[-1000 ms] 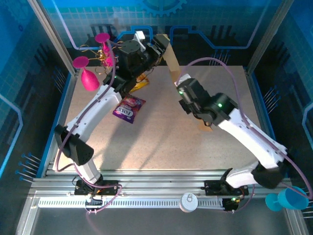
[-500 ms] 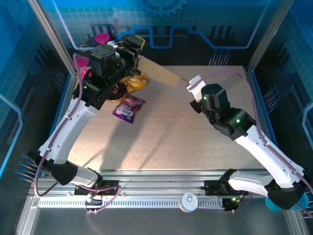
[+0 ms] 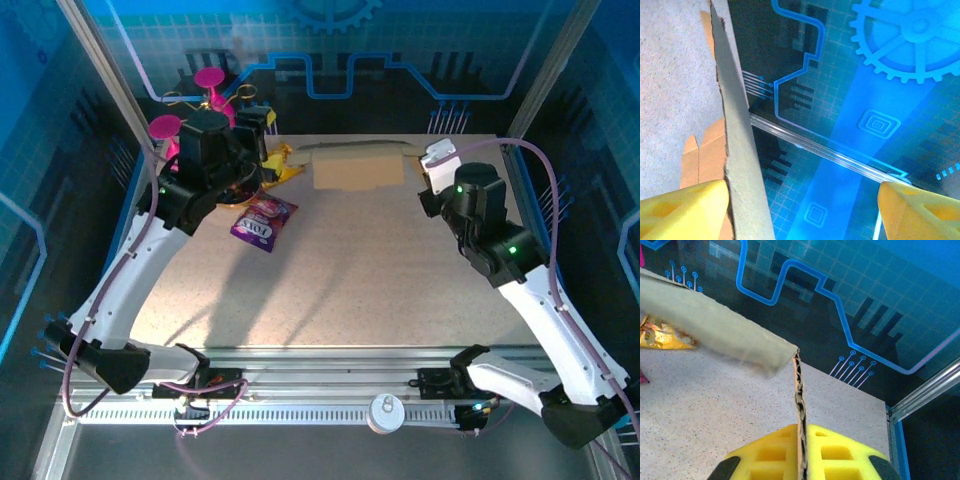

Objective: Fold the paper box

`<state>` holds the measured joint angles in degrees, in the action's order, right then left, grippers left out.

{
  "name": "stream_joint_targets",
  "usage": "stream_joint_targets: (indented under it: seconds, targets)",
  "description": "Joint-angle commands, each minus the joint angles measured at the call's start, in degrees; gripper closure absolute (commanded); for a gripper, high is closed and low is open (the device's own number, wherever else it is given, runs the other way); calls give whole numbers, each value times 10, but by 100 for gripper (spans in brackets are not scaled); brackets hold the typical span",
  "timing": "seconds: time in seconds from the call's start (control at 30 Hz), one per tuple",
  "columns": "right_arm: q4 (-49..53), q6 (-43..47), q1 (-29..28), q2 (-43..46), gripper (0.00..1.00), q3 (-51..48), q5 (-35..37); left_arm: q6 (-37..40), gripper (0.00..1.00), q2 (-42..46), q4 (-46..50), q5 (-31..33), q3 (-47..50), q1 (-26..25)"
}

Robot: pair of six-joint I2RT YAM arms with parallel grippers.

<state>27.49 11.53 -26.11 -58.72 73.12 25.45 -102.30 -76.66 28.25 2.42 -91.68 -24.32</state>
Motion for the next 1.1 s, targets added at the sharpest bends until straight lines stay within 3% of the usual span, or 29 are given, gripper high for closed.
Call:
stream_joint_targets:
  seconds: [0.0,0.27,0.6,0.87,1.07]
  targets:
    - [-49,-41,29,8,100,23,-42,-35,21,15,-15,-23,26,-11]
    - [-58,-139,116,-7,100,54,-115,-35,20,20,-8,-34,32,-27]
    - [-95,-232,150,-28,100,69,-161,-113,18,3,-106,-18,99,-79]
    - [-106,-253,180,-12,100,43,-213,-142,18,9,-145,62,114,-71]
    - [-108,-300,215,-7,100,33,-279,-178,22,-28,-209,39,125,-63]
